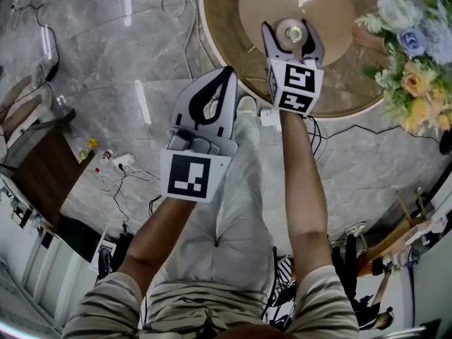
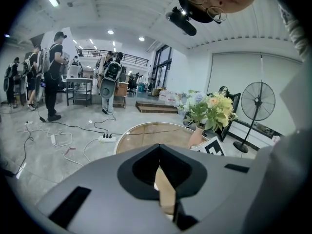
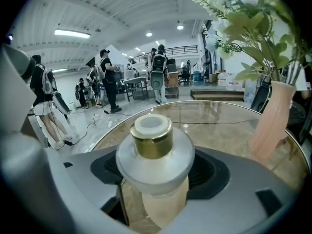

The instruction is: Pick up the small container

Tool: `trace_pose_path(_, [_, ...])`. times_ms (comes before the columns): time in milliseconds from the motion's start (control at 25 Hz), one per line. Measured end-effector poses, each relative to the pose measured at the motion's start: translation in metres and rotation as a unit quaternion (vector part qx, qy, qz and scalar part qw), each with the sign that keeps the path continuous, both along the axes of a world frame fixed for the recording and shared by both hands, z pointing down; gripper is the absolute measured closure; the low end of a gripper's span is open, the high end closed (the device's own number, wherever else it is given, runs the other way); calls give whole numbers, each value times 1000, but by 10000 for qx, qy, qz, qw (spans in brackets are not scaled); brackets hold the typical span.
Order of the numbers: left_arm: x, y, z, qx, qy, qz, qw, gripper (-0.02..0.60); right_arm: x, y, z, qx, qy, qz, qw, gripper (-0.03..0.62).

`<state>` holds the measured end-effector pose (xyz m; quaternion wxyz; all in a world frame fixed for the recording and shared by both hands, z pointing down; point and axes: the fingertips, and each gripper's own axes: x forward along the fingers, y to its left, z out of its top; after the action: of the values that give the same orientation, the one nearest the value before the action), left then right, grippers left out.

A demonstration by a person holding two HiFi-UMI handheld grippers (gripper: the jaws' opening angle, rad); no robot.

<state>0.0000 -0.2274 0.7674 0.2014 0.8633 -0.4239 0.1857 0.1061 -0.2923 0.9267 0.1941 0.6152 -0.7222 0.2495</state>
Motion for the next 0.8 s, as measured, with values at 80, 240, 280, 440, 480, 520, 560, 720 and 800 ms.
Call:
trace_pose_path(80, [0, 2, -3, 11, 33, -14, 10000, 584, 4, 4, -1, -60, -46, 56, 10000, 243])
trace_pose_path(240, [-1, 4, -12, 46, 89, -37, 9999, 584, 8, 9, -9, -37, -75, 65, 9999, 244])
trace_pose_path(280, [-1, 4, -15, 69, 97, -37, 9999, 584, 8, 11, -14, -11, -81, 50, 10000, 244])
trace_pose_path(440, [-1, 8, -32, 158, 112, -28, 9998, 584, 8, 21, -40, 113, -209, 46, 9997, 244])
trace_pose_path(480, [-1, 9, -37, 183, 105, -25, 9998, 584, 8, 24, -46, 133, -232, 42, 9996, 246])
trace_pose_path(520, [-2, 9, -43, 214, 102, -28, 9997, 584, 7, 27, -53, 146, -246, 27, 9996, 246])
trace_pose_path(560, [-3, 10, -49, 246, 106, -37, 9996, 584, 6, 30, -59, 155, -260, 1, 9995, 246])
trace_pose_path(720, [-9, 14, -78, 372, 137, -112, 9992, 584, -3, 40, -94, 199, -372, -148, 9990, 244])
trace_pose_path(800, [-11, 16, -95, 469, 158, -151, 9987, 584, -4, 44, -117, 312, -419, -179, 9985, 244])
